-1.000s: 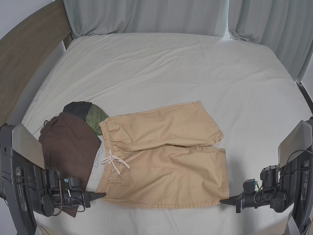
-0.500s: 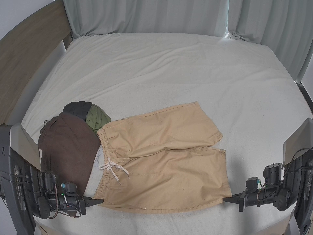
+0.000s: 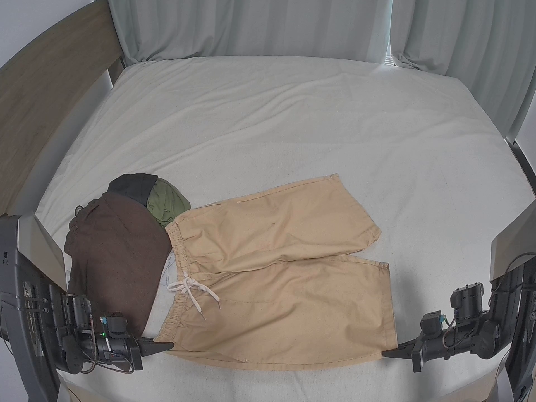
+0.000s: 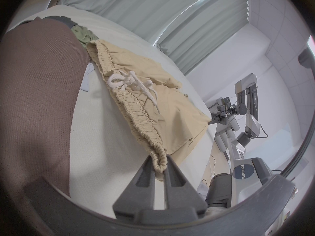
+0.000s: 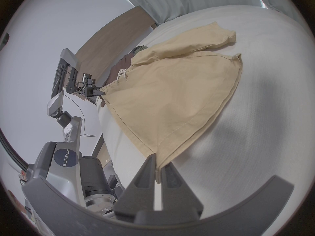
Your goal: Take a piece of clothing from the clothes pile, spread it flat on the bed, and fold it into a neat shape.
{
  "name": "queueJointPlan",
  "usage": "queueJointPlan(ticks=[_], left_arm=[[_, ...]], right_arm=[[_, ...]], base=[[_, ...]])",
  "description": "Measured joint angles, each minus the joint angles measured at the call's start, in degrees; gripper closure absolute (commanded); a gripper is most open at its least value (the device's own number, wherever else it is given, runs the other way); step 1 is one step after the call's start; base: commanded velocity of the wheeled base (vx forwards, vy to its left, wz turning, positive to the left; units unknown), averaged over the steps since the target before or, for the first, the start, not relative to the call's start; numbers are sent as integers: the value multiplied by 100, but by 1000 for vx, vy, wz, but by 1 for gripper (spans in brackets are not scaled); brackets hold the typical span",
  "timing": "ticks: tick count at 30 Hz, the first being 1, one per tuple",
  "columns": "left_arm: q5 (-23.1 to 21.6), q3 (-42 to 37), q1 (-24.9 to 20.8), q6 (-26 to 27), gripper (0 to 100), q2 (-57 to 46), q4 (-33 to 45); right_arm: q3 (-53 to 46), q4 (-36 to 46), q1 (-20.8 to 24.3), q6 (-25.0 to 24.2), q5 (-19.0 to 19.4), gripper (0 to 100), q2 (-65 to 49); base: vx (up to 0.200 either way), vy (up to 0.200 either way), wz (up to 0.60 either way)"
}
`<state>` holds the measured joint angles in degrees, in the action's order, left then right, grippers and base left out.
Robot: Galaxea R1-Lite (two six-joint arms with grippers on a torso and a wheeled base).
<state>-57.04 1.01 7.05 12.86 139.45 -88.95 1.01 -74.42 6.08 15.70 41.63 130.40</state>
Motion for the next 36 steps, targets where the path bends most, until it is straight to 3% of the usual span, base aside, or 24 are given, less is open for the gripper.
queueJointPlan(ticks=[10,18,24,36], left_arm=[[-446,0,130,141,100,112,33],[-569,0,41,-151,100,-212,2],[-572,63,-60,-651,100,-601,0],[-553,268,-140,-725,100,-994,0]], right_arm=[[-2,154,-22,206,213,100,-118],[-2,-104,-22,167,512,100,-306],[-2,-341,-7,24,631,100,-450],[0,-1026,39,-517,679,100,-612]], base=[[0,0,0],[0,0,0],[0,0,0],[0,0,0]])
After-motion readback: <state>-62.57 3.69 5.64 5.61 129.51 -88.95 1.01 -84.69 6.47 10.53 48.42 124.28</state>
